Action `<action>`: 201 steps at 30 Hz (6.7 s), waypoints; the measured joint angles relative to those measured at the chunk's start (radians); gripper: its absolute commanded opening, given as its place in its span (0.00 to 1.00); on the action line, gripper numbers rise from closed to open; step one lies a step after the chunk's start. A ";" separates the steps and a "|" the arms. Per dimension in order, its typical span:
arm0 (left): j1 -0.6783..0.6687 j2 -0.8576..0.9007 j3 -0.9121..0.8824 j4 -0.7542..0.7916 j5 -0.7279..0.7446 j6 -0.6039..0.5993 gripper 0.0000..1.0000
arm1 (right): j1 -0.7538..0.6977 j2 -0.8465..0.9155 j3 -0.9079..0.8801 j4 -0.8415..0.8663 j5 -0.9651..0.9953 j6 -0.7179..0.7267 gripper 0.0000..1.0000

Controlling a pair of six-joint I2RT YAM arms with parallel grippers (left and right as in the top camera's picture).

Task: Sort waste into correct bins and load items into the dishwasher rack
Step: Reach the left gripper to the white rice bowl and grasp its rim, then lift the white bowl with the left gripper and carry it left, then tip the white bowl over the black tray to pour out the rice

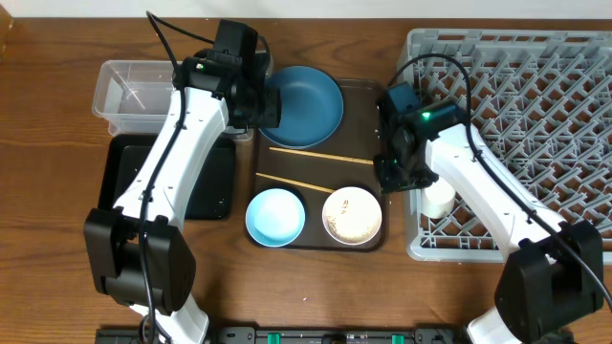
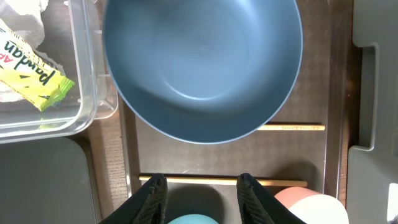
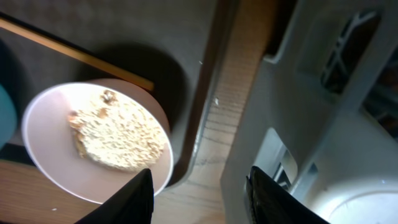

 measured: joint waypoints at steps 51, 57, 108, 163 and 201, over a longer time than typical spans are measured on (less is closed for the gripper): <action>-0.631 0.183 -0.185 0.211 -0.183 -0.540 0.40 | -0.554 -0.105 0.349 -0.147 -0.126 -0.092 0.75; -0.631 0.183 -0.187 0.224 -0.184 -0.550 0.37 | -0.554 -0.109 0.349 -0.149 -0.130 -0.093 0.75; -0.764 0.187 -0.135 0.190 -0.314 -0.410 0.45 | -0.554 -0.109 0.349 -0.175 -0.132 -0.127 0.77; -0.604 -0.050 -0.135 0.071 -0.251 -0.339 0.06 | -0.554 -0.109 0.349 -0.188 -0.132 -0.146 0.77; 0.740 -0.113 -0.352 0.034 0.832 0.085 0.06 | -0.554 -0.109 0.349 -0.186 -0.132 -0.146 0.78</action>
